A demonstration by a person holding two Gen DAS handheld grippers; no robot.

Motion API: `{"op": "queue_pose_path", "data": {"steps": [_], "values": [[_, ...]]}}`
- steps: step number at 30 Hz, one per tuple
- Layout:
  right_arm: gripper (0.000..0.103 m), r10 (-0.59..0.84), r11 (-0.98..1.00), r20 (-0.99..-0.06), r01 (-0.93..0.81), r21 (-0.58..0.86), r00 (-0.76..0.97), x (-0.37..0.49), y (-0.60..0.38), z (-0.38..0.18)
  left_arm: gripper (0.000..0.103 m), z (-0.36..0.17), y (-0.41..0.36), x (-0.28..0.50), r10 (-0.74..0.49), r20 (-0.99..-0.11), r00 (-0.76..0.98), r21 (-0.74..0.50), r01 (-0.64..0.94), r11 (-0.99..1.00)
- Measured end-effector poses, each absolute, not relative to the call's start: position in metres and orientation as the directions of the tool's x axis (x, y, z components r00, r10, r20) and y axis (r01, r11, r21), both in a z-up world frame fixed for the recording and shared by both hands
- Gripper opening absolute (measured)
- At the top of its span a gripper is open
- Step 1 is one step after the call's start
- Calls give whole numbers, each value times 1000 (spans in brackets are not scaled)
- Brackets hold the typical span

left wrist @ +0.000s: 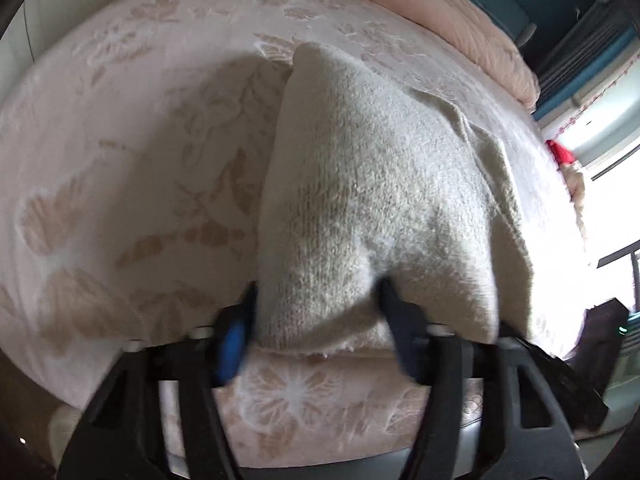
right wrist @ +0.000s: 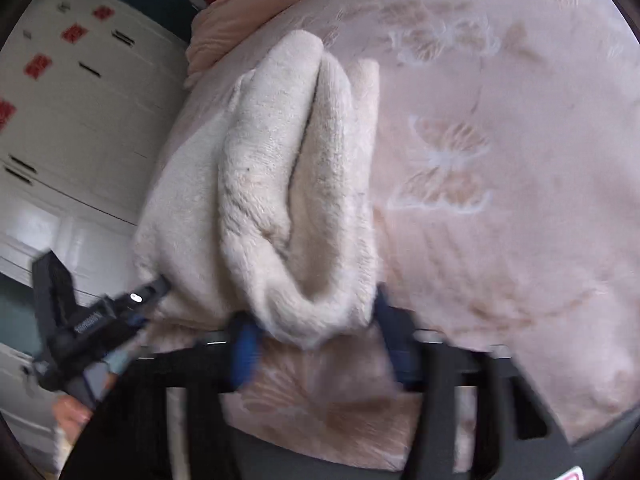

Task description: Fold small clothes

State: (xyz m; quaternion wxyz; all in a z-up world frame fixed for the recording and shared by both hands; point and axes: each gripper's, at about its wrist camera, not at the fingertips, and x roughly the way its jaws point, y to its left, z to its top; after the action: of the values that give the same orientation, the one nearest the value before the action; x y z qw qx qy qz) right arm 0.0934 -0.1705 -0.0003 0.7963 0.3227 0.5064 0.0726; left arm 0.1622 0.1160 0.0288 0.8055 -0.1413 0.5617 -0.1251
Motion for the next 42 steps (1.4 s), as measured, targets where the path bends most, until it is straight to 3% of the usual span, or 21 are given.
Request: {"op": "queue_pose_path", "data": {"steps": [1,3,6,9,11,16,17,20,22,26,28,33,42], "values": [[25,428,799,-763,191,569,485,97,-169,8,34,30,115,162,-359,-869,341,-365,48,930],[22,368,858,-761,120,499,534,99,-164,42,30,43,109,160,-344,-865,365,-337,84,938],[22,299,911,-768,69,406,566,99,-158,67,30,56,93,157,-292,-873,391,-259,135,956],[28,252,936,-842,102,338,476,101,-151,35,31,50,85,154,-237,-893,382,-197,142,970],[38,254,924,-854,146,352,455,99,-152,20,34,44,81,152,-202,-904,377,-162,136,977],[41,214,904,-805,199,377,553,75,-171,59,41,57,78,137,-137,-892,431,-76,156,985],[47,177,912,-793,206,355,583,69,-171,72,42,62,76,132,-117,-885,451,-48,160,986],[68,61,935,-749,224,273,660,52,-166,103,55,78,72,118,-77,-861,504,5,159,987],[75,27,943,-725,222,246,689,42,-158,117,72,90,69,107,-62,-836,545,24,150,988],[84,-3,954,-704,212,210,711,25,-146,126,82,110,61,87,-66,-793,606,35,154,988],[86,-39,958,-697,226,179,716,16,-137,128,91,118,57,78,-65,-772,632,44,155,987],[86,-93,970,-691,223,101,717,-4,-119,133,92,133,45,55,-62,-720,691,52,143,988],[86,-125,962,-686,257,94,717,-22,-131,138,93,140,40,29,-34,-692,721,31,77,997]]}}
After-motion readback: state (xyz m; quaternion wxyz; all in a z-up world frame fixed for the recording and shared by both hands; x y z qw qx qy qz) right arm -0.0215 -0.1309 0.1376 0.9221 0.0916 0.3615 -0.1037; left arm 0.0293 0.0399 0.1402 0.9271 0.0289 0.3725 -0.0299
